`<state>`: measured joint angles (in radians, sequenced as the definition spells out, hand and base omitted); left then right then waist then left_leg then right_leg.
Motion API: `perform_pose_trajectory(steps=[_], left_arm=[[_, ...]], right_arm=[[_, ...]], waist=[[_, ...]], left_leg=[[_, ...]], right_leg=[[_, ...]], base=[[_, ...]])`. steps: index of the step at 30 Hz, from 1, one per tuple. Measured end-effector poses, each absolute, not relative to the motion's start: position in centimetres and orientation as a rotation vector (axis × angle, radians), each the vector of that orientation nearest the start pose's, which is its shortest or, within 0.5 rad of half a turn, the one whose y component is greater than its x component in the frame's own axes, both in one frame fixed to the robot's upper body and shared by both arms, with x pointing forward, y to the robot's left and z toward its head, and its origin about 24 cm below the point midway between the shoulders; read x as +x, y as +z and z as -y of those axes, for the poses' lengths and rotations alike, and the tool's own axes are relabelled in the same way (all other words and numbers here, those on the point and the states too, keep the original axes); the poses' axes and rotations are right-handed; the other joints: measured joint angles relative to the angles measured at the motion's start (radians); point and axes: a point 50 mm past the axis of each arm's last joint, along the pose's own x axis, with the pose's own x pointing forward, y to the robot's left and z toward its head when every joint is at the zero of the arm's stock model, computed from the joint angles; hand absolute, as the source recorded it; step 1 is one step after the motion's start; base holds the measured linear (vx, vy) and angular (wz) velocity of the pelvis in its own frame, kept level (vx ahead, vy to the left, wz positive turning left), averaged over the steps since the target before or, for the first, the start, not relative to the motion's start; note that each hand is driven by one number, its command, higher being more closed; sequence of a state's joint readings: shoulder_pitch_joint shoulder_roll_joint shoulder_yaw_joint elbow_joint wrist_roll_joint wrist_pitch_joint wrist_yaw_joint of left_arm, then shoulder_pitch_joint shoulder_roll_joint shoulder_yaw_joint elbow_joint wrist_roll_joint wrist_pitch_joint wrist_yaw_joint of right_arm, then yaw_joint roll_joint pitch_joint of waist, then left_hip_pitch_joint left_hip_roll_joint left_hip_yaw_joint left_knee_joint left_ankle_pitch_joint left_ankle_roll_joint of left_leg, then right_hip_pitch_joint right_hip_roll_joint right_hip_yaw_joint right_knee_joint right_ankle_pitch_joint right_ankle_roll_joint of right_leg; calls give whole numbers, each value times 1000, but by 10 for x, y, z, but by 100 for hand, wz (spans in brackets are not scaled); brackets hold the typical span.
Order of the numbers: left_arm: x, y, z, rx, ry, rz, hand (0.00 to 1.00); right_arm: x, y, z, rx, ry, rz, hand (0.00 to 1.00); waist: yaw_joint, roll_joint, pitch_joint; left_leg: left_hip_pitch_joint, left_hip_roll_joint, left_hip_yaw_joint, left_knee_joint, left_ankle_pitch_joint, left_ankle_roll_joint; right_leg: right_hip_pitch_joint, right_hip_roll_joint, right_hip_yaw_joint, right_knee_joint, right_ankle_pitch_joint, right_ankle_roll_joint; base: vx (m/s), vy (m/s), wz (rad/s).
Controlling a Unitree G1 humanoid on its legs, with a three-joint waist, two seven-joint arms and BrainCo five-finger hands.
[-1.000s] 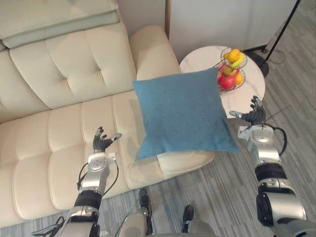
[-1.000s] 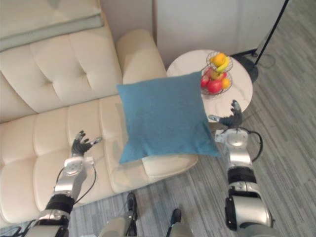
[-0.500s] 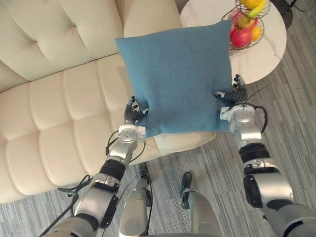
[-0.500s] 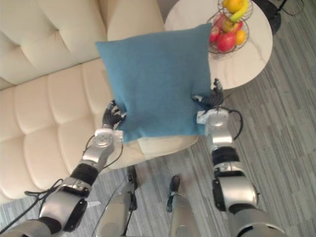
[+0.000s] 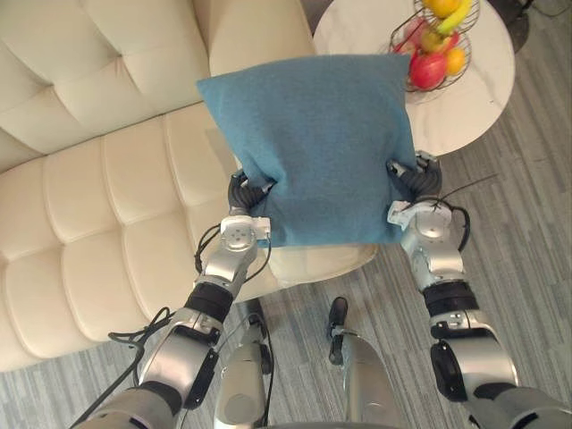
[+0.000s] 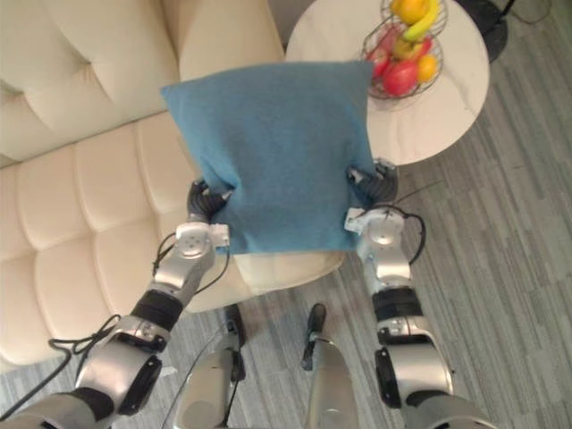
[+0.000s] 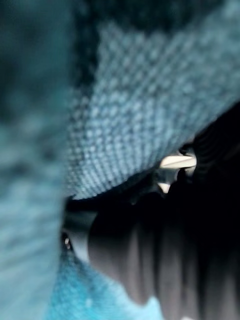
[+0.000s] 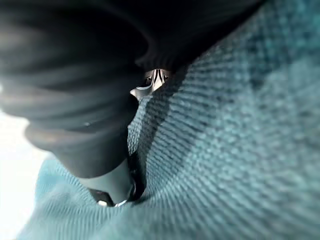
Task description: Pick up cushions and gather them together orderly.
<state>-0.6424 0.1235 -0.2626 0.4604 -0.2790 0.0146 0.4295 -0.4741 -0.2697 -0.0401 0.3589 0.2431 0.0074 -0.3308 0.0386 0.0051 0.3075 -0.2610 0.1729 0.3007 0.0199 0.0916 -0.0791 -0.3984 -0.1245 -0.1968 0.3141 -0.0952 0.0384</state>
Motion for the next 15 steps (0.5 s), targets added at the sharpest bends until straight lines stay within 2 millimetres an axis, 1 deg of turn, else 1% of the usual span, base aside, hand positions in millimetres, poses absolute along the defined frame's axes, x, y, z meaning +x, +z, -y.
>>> perform_pose_trajectory(steps=[1,2,3,4,5,6,7,9,10,11,12,13,14,15], left_arm=[[355,117,-96,-21,73,111,100],[348,118,-96,-42,61,133,100],[346,117,-96,-44,61,132,100],[338,107,-98,-52,62,113,100],[335,103,-99,-56,63,104,100],[327,92,-101,-61,58,76,100],[321,85,-102,-66,55,58,100],[310,73,-106,-75,52,27,100],[301,66,-108,-88,54,10,100],[295,62,-108,-104,61,2,100],[288,58,-111,-124,75,-9,100],[281,52,-114,-138,86,-25,100],[277,52,-117,-142,84,-22,100],[267,46,-114,-187,96,-43,100]], right_arm=[[334,101,210,13,-334,105,100],[322,87,208,48,-336,74,100],[320,85,208,55,-335,69,100],[308,70,204,85,-338,32,100],[305,65,203,94,-340,18,100],[294,55,201,108,-344,-7,100],[287,50,200,117,-347,-20,100],[272,43,199,136,-351,-34,100],[264,40,197,150,-351,-35,100],[262,40,197,153,-347,-32,100],[258,40,196,158,-338,-27,100],[249,35,191,188,-338,-36,100],[243,34,188,210,-338,-30,100],[239,37,190,207,-333,-5,100]], waist=[[-1,-1,-1],[-2,-3,-2],[-3,-3,-2],[-3,-3,-3],[-3,-3,-3],[-4,-3,-5],[-5,-4,-10],[-7,-15,-31],[-12,-17,-45],[-14,-13,-47],[-17,-5,-56],[-21,-14,-93],[-22,-47,-112],[-14,-1,-144]], left_leg=[[8,-2,3,-1,0,0],[35,-12,18,-2,0,0],[39,-13,18,-2,0,0],[73,-19,19,-1,0,0],[87,-20,19,-1,0,0],[115,-24,17,4,0,0],[129,-25,16,13,0,0],[130,-29,8,51,0,1],[136,-30,-9,70,-1,1],[158,-21,-14,67,0,2],[183,-3,-20,64,-5,8],[197,0,-30,54,-7,5],[209,-29,-30,62,-30,-18],[222,12,-33,80,-87,-41]], right_leg=[[7,-2,0,0,0,0],[32,-10,4,-4,0,0],[36,-10,5,-4,0,0],[68,-15,5,-6,0,0],[83,-16,5,-6,0,0],[116,-19,5,-6,0,0],[137,-21,4,-7,0,0],[167,-30,0,-7,0,0],[184,-31,-11,15,0,0],[167,-32,-13,86,-1,-1],[99,-27,-8,191,-57,-16],[154,3,-10,-54,-34,-7],[174,-5,-16,-169,73,-34],[211,23,-47,-179,52,-43]], base=[[103,35,-3],[85,33,-6],[113,35,-10],[90,17,-6],[120,16,-2],[131,19,9],[162,24,22],[151,9,30],[134,-20,23],[126,-39,18],[100,-87,22],[104,-90,36],[192,-109,33],[188,-44,16]])
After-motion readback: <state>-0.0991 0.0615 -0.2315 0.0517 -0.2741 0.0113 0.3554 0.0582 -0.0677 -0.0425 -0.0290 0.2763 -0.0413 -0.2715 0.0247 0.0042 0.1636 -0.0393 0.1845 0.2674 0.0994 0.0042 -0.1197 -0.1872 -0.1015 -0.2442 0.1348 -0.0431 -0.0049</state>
